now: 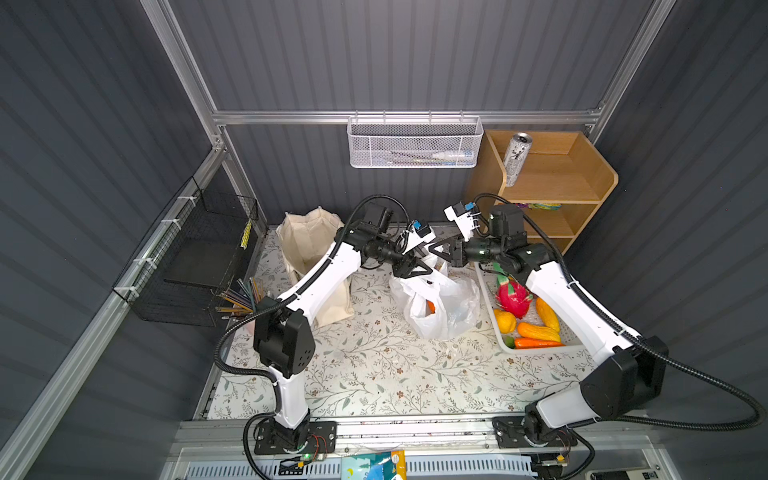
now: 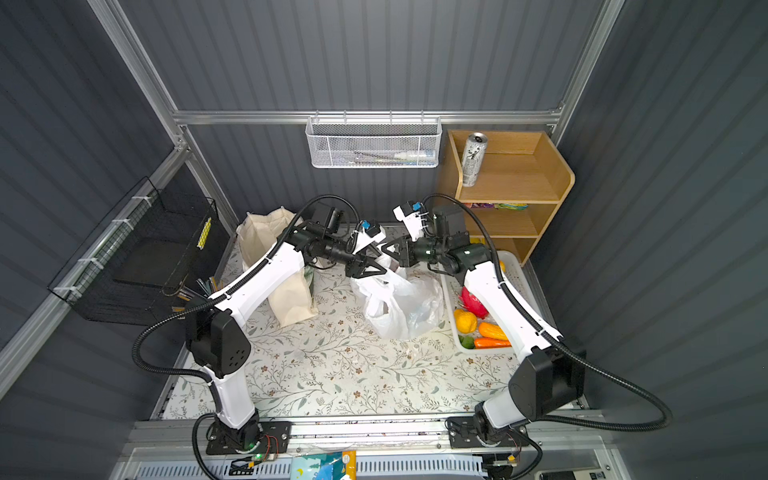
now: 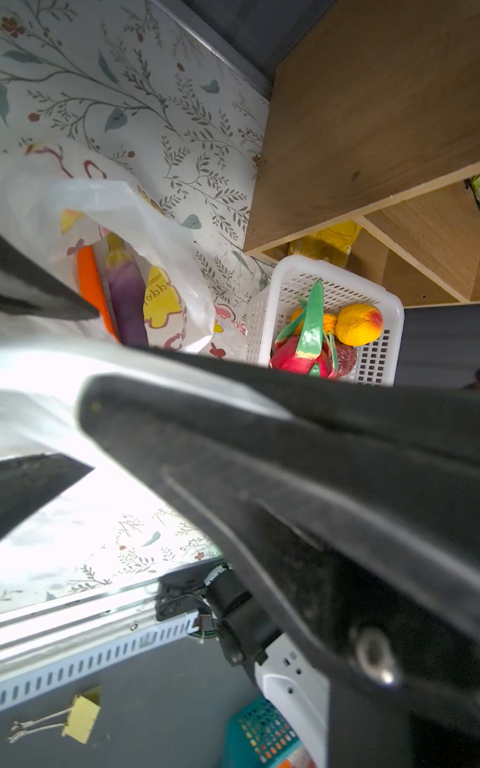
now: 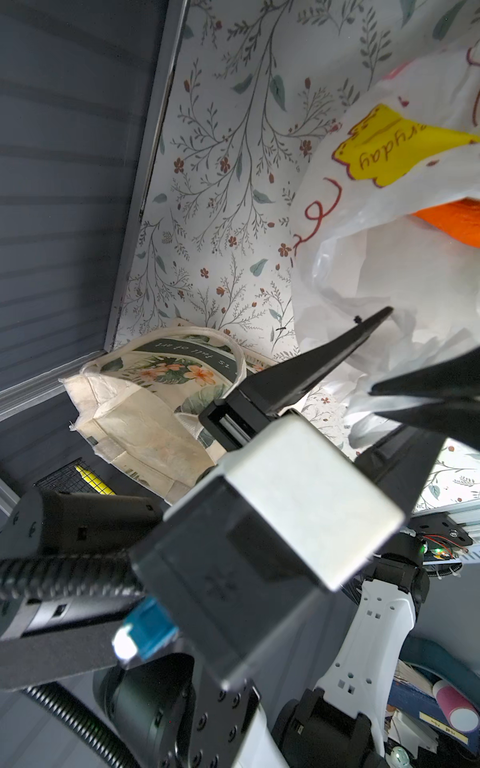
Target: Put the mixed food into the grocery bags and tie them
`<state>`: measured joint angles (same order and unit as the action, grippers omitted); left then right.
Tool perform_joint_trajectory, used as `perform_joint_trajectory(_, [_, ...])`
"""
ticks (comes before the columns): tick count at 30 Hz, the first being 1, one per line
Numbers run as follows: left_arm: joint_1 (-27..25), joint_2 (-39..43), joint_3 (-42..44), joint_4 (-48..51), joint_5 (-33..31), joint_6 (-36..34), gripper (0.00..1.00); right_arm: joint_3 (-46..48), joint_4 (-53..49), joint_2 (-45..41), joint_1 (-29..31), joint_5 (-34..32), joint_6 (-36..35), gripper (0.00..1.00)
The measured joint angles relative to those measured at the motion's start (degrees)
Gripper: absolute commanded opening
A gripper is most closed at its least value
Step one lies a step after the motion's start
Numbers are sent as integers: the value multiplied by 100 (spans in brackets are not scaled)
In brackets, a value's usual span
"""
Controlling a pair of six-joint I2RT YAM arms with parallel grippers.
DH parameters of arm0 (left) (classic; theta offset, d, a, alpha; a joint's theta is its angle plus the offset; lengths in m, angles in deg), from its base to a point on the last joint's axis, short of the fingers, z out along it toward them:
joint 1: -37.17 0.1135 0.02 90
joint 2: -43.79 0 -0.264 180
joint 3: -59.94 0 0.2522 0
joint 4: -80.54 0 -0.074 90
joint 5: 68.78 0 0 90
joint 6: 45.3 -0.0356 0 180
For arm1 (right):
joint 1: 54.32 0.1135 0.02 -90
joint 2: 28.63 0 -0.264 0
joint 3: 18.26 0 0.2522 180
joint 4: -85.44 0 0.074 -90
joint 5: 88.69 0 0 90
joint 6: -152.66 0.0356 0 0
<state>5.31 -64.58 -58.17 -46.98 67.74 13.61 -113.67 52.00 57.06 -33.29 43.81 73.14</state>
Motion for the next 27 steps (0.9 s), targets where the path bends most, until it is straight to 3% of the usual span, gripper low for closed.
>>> perform_joint_trajectory(5, [-11,-26,0,-164,127,127,45,61,35,-9,0,0,4,0])
perform_joint_trajectory(12, [-74,-28,37,-304,173,297,0,66,39,-37,0,-2,7,0])
perform_joint_trajectory(19, [-85,37,291,-551,197,514,0,144,33,-72,0,-28,96,0])
perform_joint_trajectory(23, [-144,636,1231,-1539,-275,1440,0,173,37,-72,7,-35,216,0])
perform_joint_trajectory(27, [-345,1436,1993,-2461,-1338,2669,0,160,131,-74,7,-9,369,0])
